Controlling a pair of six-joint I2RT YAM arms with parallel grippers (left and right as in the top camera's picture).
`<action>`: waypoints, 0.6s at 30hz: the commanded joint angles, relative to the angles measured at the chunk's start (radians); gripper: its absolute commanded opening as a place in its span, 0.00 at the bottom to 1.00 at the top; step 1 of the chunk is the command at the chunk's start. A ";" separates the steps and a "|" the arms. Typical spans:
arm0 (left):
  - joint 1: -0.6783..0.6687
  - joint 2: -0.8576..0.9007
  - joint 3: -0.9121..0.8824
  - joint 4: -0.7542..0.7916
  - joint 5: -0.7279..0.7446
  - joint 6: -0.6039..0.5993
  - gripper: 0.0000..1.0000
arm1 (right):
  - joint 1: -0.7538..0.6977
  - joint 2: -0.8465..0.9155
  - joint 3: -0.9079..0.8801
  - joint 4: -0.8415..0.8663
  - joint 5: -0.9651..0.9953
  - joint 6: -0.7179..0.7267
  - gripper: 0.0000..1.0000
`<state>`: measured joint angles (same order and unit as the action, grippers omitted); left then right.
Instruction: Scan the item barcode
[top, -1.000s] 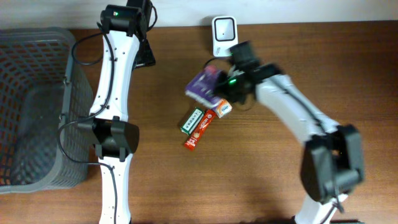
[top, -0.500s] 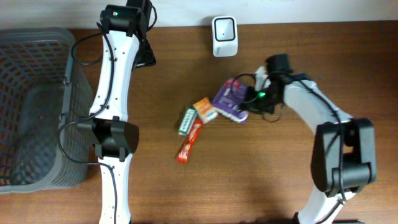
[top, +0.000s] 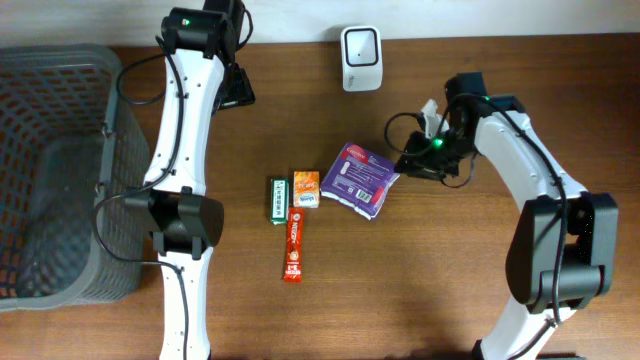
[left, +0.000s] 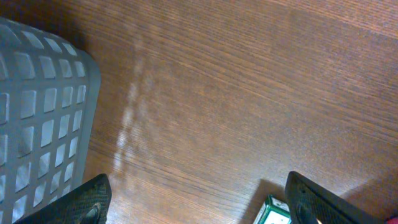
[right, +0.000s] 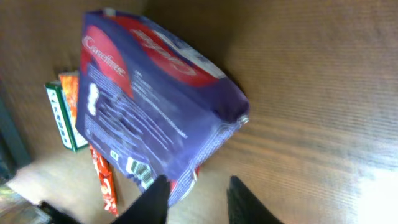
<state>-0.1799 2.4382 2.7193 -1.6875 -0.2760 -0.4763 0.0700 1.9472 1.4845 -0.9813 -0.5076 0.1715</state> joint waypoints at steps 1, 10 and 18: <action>0.006 -0.029 0.010 -0.001 0.010 -0.009 0.87 | 0.064 -0.009 -0.025 0.079 -0.013 0.048 0.18; 0.006 -0.029 0.010 -0.001 0.010 -0.008 0.87 | 0.111 -0.009 -0.213 0.274 0.136 0.156 0.12; 0.006 -0.029 0.010 -0.001 0.016 0.003 0.92 | 0.039 -0.065 0.156 -0.131 0.304 0.076 0.99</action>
<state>-0.1799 2.4382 2.7193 -1.6875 -0.2684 -0.4759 0.1326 1.8992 1.6199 -1.0966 -0.3611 0.2638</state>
